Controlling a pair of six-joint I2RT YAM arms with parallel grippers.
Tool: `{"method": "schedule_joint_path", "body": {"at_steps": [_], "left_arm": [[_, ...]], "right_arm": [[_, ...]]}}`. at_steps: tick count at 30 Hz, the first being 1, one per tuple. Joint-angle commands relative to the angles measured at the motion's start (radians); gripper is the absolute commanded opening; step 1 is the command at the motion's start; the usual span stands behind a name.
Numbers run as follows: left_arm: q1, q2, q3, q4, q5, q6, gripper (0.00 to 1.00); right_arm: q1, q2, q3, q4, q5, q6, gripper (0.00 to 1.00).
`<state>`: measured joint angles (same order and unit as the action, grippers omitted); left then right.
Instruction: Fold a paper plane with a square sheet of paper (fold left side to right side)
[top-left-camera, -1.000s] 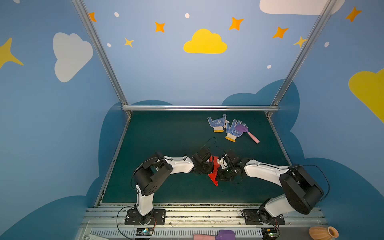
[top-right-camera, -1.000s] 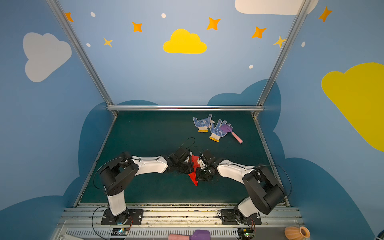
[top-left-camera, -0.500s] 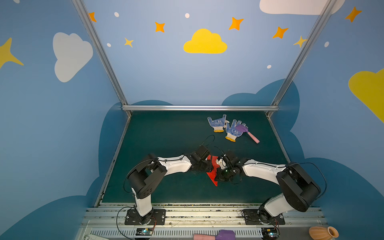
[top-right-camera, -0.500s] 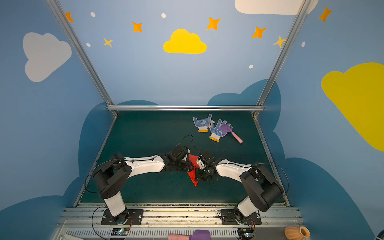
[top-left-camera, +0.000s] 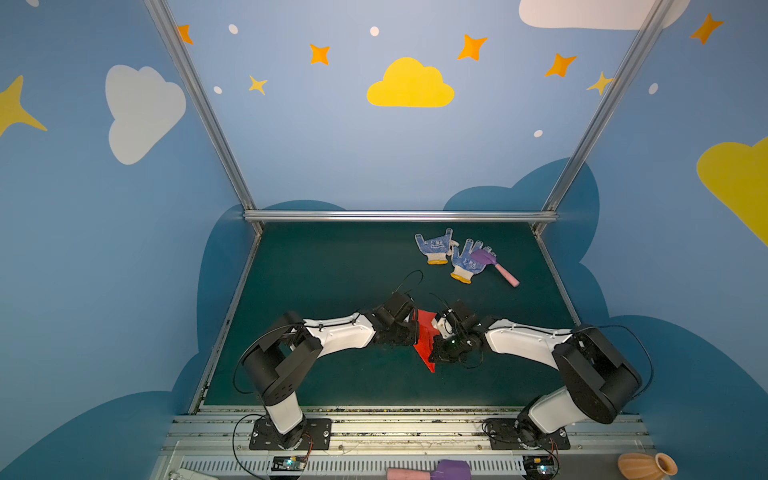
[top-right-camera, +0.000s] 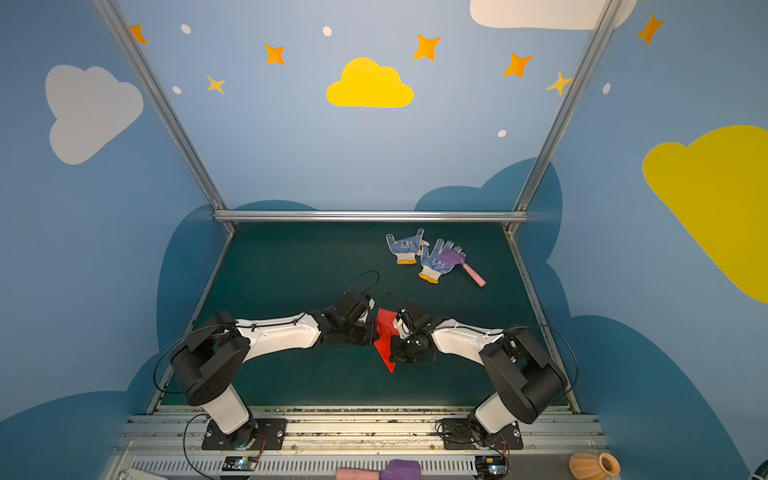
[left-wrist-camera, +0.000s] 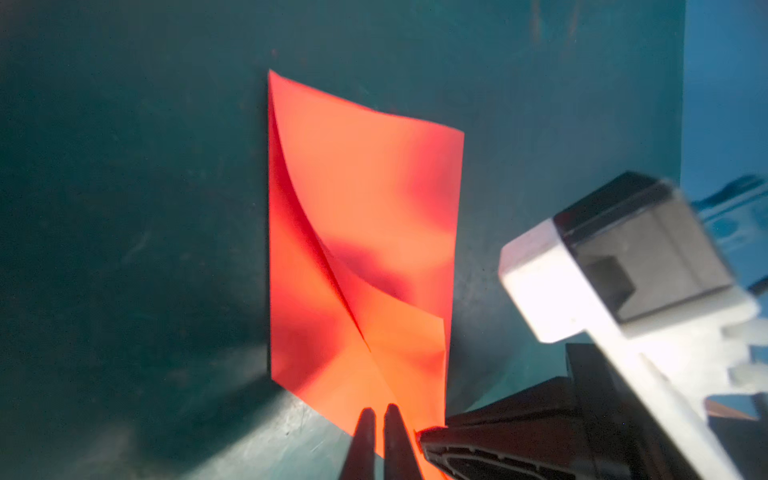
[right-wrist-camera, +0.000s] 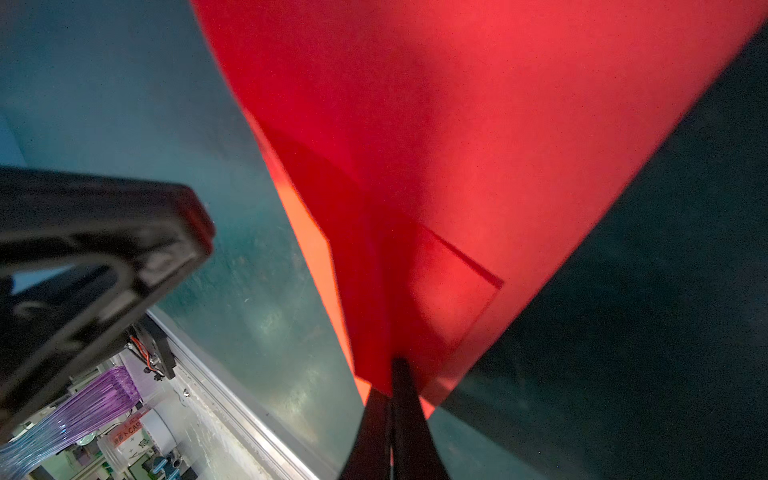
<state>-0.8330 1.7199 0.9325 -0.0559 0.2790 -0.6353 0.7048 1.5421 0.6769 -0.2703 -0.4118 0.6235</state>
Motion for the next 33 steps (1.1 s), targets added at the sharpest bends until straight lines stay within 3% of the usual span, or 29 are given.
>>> {"method": "schedule_joint_path", "body": {"at_steps": [1,5,8,10,14,20,26,33], "left_arm": [[-0.016,0.013,-0.004,0.050,0.044,0.017,0.08],[-0.023,0.008,-0.006,0.050,0.001,0.004,0.29],[-0.023,-0.006,0.003,0.026,-0.046,-0.031,0.48],[-0.021,-0.005,0.036,-0.048,-0.107,-0.053,0.51],[-0.010,-0.022,0.058,-0.147,-0.203,-0.115,0.52],[0.012,-0.125,-0.030,-0.113,-0.256,-0.203,0.52],[0.008,-0.213,-0.111,-0.074,-0.269,-0.274,0.51],[0.003,-0.227,-0.123,-0.072,-0.233,-0.347,0.59]], "right_arm": [[0.024,0.063,-0.053,0.042,0.016,-0.013,0.00],[0.024,0.055,-0.058,0.040,0.019,-0.015,0.01],[0.022,0.050,-0.059,0.039,0.018,-0.021,0.07],[0.024,0.048,-0.055,0.032,0.016,-0.047,0.00],[0.024,0.029,-0.025,-0.028,0.042,-0.155,0.00],[0.030,0.006,0.057,-0.122,0.033,-0.301,0.00],[0.056,0.037,0.134,-0.189,0.013,-0.405,0.00],[0.071,0.092,0.119,-0.169,0.020,-0.389,0.00]]}}
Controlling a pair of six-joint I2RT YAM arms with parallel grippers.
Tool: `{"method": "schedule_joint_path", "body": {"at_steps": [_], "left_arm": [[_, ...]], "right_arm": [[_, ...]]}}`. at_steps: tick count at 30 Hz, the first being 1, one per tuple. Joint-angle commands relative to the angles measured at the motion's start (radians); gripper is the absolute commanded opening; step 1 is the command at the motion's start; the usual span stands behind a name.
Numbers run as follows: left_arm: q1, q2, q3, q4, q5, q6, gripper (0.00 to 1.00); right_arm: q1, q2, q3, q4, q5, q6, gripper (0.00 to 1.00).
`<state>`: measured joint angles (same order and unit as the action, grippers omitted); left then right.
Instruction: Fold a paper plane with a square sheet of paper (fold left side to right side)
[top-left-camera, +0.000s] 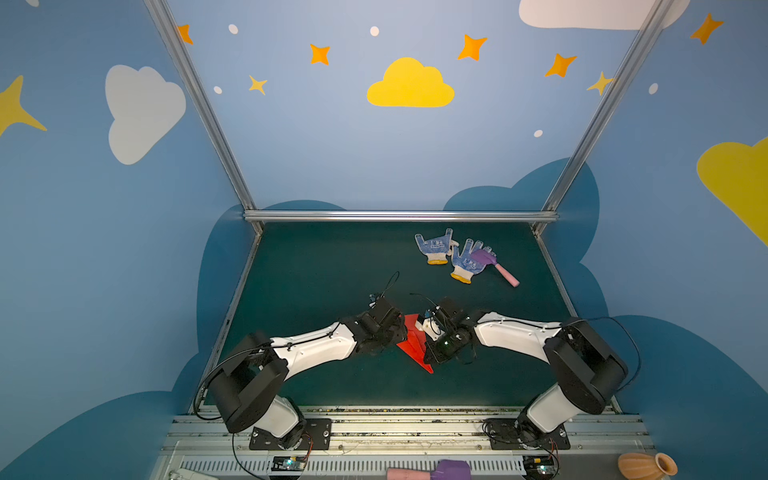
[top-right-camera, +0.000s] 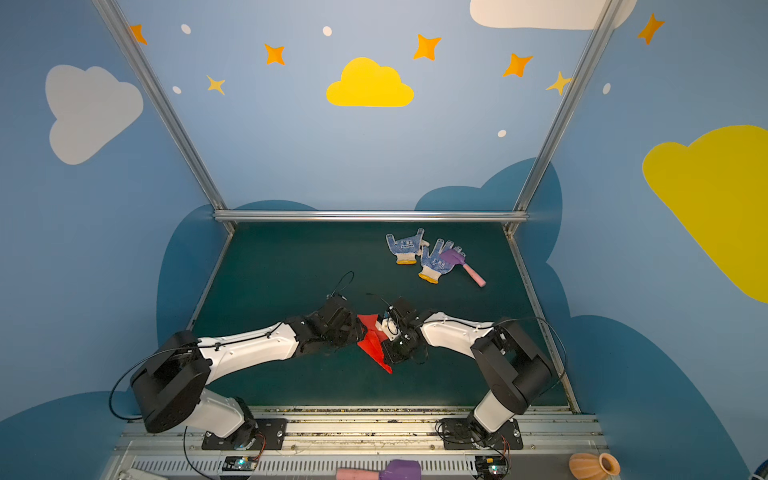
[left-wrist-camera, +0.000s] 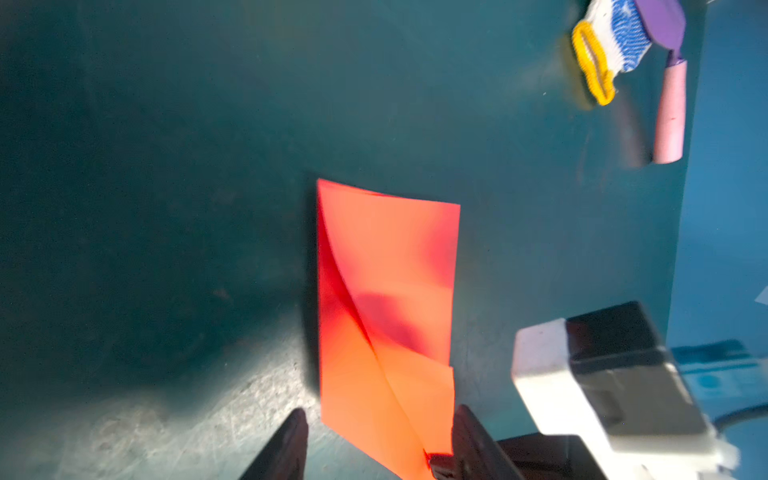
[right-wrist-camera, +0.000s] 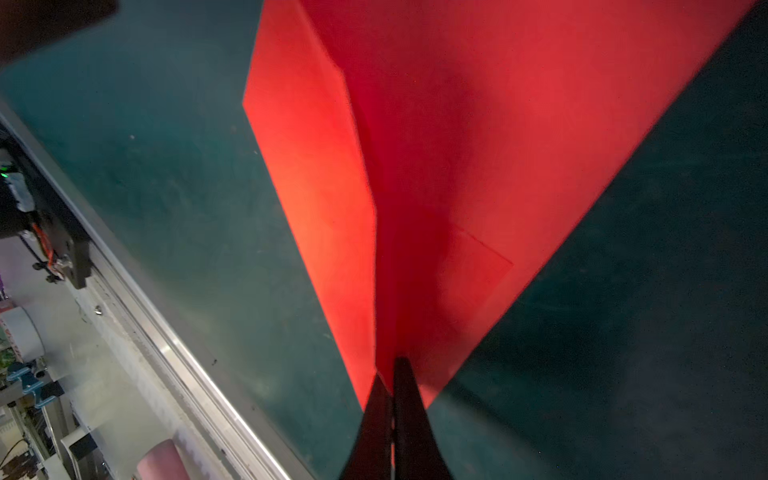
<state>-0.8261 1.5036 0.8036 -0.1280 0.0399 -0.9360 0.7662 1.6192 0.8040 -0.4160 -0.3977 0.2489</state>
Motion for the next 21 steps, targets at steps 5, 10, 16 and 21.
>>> {"method": "schedule_joint_path", "body": {"at_steps": [5,10,16,21], "left_arm": [[-0.003,0.023,0.054,-0.025,0.036,-0.097,0.60],[-0.007,0.059,0.083,0.010,0.076,-0.097,0.50],[-0.007,0.101,0.115,-0.019,0.099,-0.086,0.53],[-0.007,0.132,0.101,0.001,0.113,-0.154,0.26]], "right_arm": [[0.020,0.035,-0.024,0.001,0.013,0.014,0.00],[0.030,0.052,-0.026,0.010,0.014,0.028,0.00],[0.034,0.059,-0.028,0.016,0.017,0.032,0.00],[0.035,0.067,-0.032,0.025,0.012,0.034,0.00]]}}
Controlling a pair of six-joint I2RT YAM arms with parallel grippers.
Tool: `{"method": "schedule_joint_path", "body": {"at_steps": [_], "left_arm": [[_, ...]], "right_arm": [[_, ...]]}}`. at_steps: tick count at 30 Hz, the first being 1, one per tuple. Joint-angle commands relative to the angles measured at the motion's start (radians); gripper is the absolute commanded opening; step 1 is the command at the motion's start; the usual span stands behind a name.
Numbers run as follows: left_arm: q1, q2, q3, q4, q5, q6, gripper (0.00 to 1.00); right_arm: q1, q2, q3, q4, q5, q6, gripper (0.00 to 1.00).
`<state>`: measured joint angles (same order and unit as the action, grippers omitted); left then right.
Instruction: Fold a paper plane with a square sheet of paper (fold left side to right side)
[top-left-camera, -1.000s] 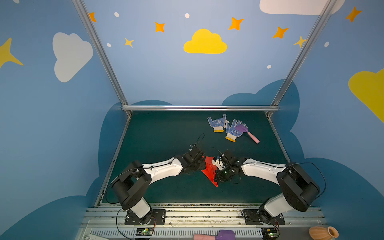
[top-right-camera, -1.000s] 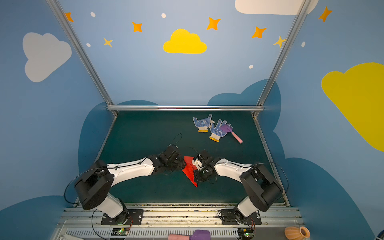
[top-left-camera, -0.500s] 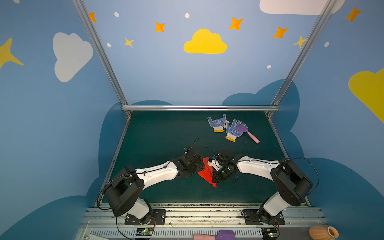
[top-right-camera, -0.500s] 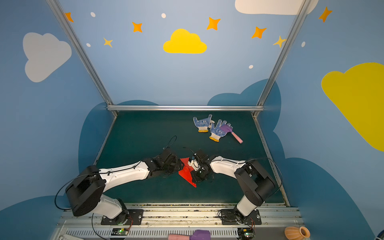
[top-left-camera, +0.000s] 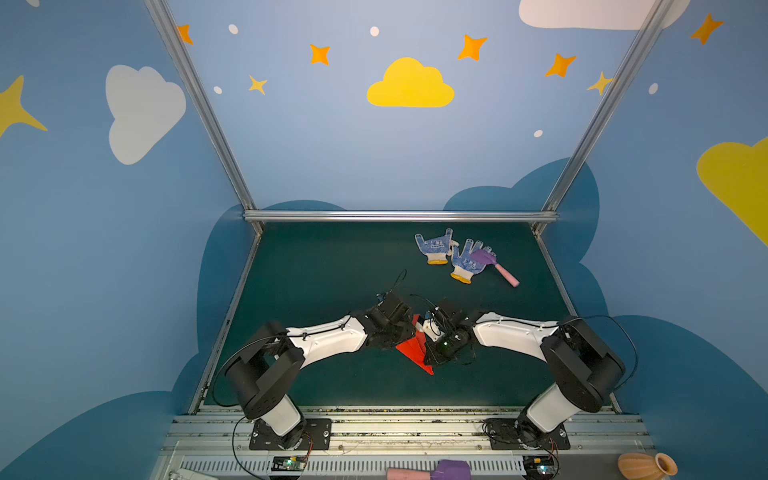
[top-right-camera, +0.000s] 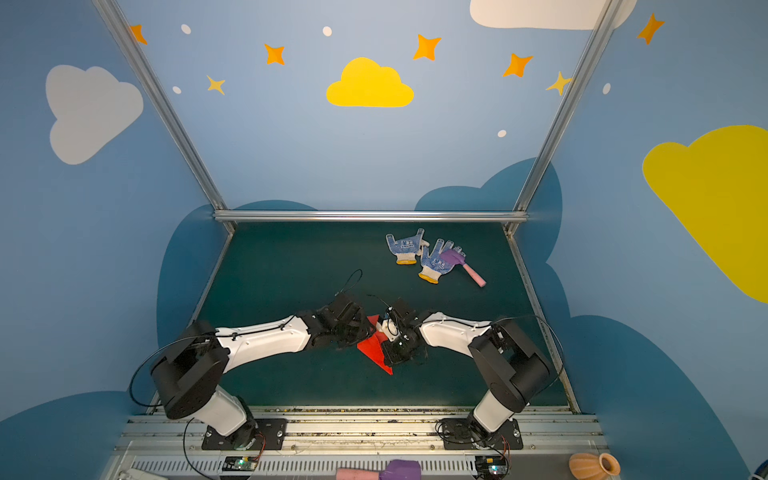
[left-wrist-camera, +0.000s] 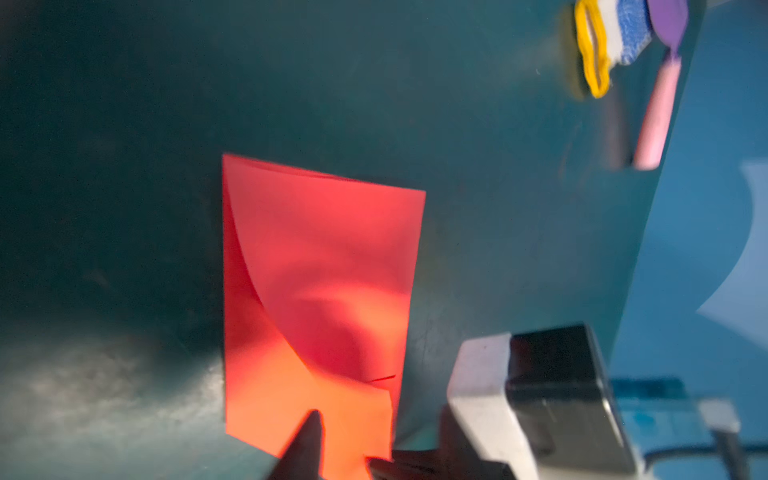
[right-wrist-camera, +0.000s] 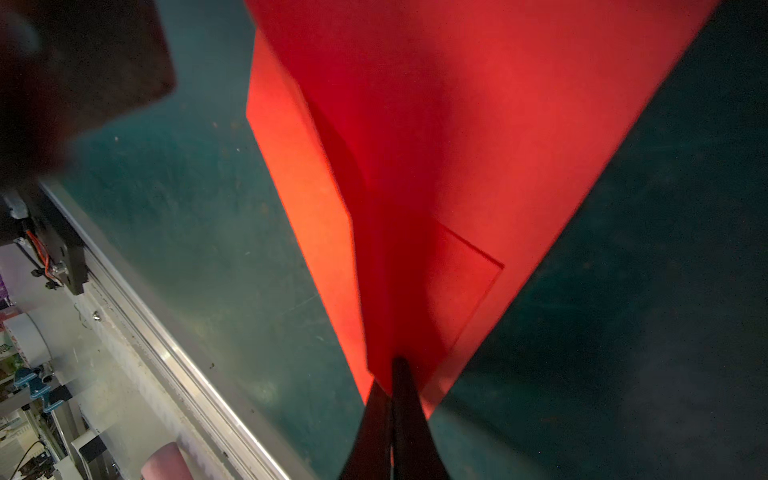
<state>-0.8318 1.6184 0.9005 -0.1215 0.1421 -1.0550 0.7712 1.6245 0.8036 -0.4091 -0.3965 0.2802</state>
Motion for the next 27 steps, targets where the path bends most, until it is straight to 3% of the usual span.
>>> {"method": "schedule_joint_path", "body": {"at_steps": [1,5,17,27], "left_arm": [[-0.001,0.025,0.001,0.010,0.018,-0.035,0.19],[-0.001,0.047,0.000,0.035,0.038,-0.023,0.05],[-0.007,0.119,0.021,0.099,0.112,-0.003,0.03],[-0.006,0.156,0.023,0.122,0.095,0.015,0.04]], "right_arm": [[0.030,0.064,-0.032,0.019,0.010,0.003,0.00],[0.029,0.069,-0.032,0.023,0.009,0.002,0.00],[0.029,0.084,-0.030,0.028,0.000,-0.004,0.00],[0.030,0.097,-0.032,0.029,-0.004,-0.007,0.00]]}}
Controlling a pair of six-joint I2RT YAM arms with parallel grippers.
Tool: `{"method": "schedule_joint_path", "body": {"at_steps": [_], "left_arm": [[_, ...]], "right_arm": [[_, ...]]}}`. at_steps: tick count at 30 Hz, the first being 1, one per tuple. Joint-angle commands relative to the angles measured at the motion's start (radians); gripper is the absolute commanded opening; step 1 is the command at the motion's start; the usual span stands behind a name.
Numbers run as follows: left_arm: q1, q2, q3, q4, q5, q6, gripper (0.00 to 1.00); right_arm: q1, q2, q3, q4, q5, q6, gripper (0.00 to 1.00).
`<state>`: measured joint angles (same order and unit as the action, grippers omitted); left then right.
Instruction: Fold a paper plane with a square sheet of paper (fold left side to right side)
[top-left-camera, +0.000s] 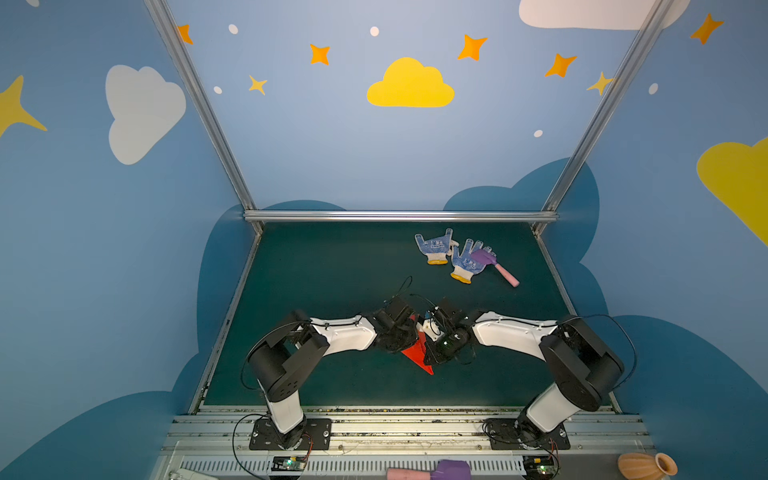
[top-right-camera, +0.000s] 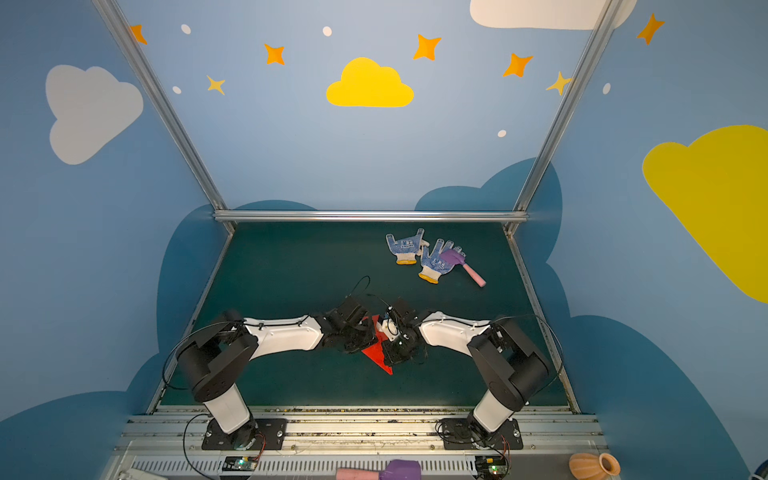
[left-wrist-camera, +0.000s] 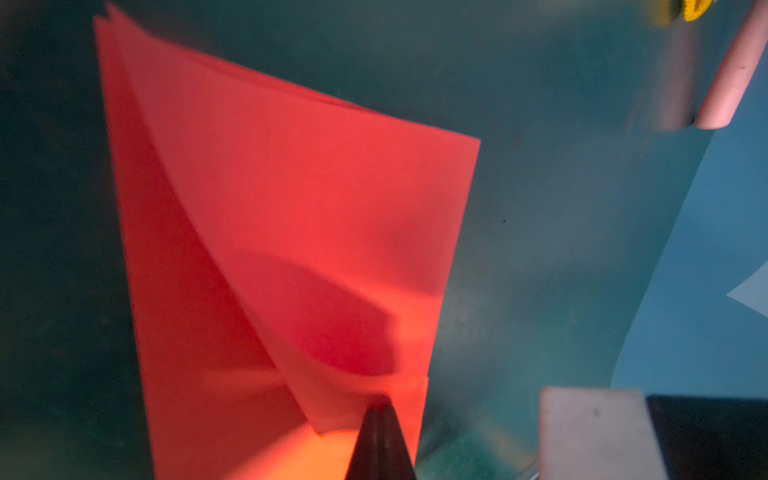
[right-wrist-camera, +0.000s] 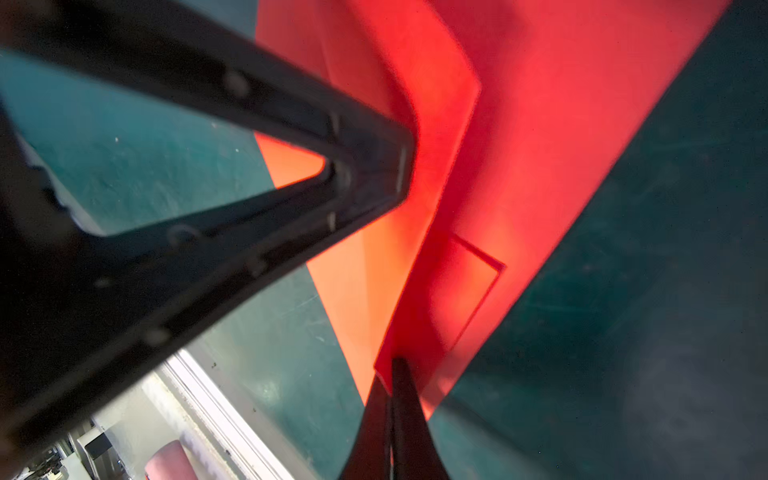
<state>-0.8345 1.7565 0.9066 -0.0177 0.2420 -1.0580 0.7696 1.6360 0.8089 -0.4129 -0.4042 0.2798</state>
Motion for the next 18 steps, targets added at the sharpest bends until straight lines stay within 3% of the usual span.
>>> {"method": "schedule_joint_path", "body": {"at_steps": [1,6,18], "left_arm": [[-0.003,0.015,0.014,0.026,-0.003,0.018,0.04],[-0.005,0.009,0.012,0.060,0.008,0.032,0.07],[-0.003,0.033,-0.008,0.012,-0.065,0.006,0.04]], "right_arm": [[0.031,0.085,-0.037,0.033,0.004,-0.007,0.00],[0.031,0.088,-0.036,0.031,0.003,-0.007,0.01],[0.031,0.069,-0.030,0.015,-0.013,-0.008,0.19]]}}
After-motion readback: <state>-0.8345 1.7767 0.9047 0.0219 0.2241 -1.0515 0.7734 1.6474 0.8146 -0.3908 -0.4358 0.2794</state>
